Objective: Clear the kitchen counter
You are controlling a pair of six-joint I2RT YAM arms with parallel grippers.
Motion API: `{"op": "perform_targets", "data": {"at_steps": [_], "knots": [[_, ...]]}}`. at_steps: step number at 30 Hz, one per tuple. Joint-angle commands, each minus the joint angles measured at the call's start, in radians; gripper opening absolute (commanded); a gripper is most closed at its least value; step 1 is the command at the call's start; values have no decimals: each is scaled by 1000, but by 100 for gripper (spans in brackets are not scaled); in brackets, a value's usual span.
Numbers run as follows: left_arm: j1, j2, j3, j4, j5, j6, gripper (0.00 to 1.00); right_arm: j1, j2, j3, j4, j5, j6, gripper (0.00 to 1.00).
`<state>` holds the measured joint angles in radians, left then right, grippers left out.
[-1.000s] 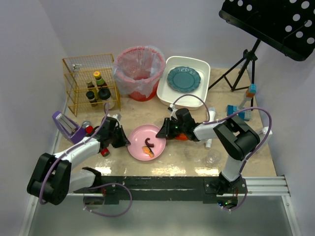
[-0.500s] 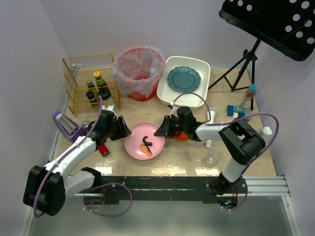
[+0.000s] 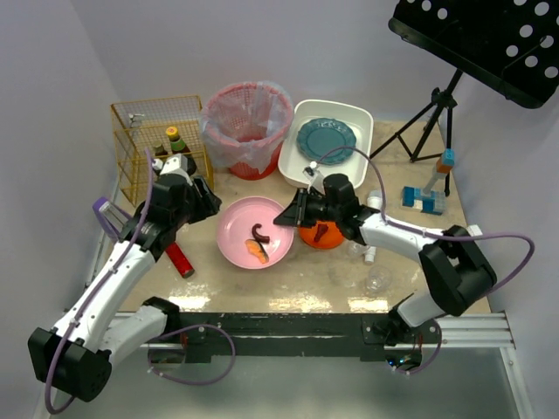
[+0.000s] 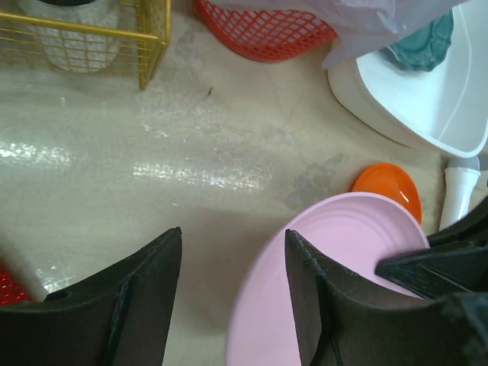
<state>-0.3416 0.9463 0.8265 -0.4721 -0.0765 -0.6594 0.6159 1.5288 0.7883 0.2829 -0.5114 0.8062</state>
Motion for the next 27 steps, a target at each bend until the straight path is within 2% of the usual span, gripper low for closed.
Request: {"op": "perform_targets", "data": {"at_steps": [1,5,10,14,20,27], "knots": [[3,-18,74,-86,-117,34,61,-47,-99,87,-43,4,59,0],[3,-52,120,-131,-204,34,62,-97,-147,153,-105,43,96,0],[3,-80,149,-160,-267,29,63,-140,-115,322,-224,82,102,0],[3,-78,129,-166,-253,24,63,-140,-78,489,-281,157,131,0],[3,-83,83,-143,-210,3,63,-140,30,724,-344,356,194,0],[3,-81,43,-120,-171,-9,63,-140,232,991,-363,553,225,0]]}}
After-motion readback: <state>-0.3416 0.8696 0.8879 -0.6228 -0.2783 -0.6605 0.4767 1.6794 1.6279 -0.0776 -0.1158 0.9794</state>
